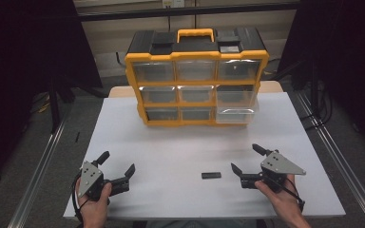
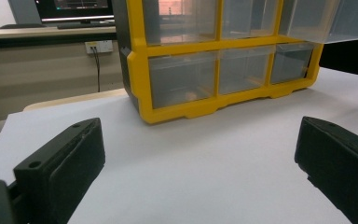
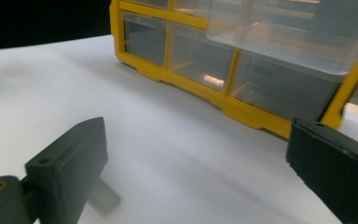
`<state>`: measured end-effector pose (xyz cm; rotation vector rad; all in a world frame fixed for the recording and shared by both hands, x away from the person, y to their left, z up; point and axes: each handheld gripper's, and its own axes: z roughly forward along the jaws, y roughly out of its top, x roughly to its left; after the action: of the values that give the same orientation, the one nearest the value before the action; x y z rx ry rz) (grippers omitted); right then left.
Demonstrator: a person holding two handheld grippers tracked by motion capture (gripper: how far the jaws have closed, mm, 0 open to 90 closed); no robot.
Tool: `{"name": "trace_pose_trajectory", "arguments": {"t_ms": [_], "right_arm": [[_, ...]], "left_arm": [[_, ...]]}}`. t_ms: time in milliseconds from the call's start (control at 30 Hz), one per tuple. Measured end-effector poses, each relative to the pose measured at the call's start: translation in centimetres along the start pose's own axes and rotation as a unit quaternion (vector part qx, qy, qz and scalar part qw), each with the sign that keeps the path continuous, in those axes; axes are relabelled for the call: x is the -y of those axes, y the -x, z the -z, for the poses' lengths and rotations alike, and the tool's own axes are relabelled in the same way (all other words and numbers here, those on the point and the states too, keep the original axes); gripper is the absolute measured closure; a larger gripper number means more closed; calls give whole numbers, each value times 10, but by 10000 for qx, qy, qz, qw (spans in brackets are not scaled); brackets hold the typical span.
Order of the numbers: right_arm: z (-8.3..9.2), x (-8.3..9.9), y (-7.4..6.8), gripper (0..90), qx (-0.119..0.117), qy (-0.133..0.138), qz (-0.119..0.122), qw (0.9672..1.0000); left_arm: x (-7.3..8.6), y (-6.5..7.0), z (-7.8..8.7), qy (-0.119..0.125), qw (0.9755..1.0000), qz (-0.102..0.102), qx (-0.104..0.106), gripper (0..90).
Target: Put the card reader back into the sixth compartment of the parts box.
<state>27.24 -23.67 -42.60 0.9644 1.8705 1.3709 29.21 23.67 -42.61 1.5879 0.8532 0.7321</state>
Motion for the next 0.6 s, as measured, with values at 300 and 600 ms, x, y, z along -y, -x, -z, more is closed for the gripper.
{"name": "trace_pose_trajectory", "arguments": {"t_ms": [300,600], "right_arm": [[-19,-13,-10,21,-503,-469,39,9976],[-43,-24,-10,37,-1018,-1026,27,9895]], "left_arm": [[-1,-1,2,53,9999,102,49,18],[-1,-3,3,37,10000,32,2,18]]}}
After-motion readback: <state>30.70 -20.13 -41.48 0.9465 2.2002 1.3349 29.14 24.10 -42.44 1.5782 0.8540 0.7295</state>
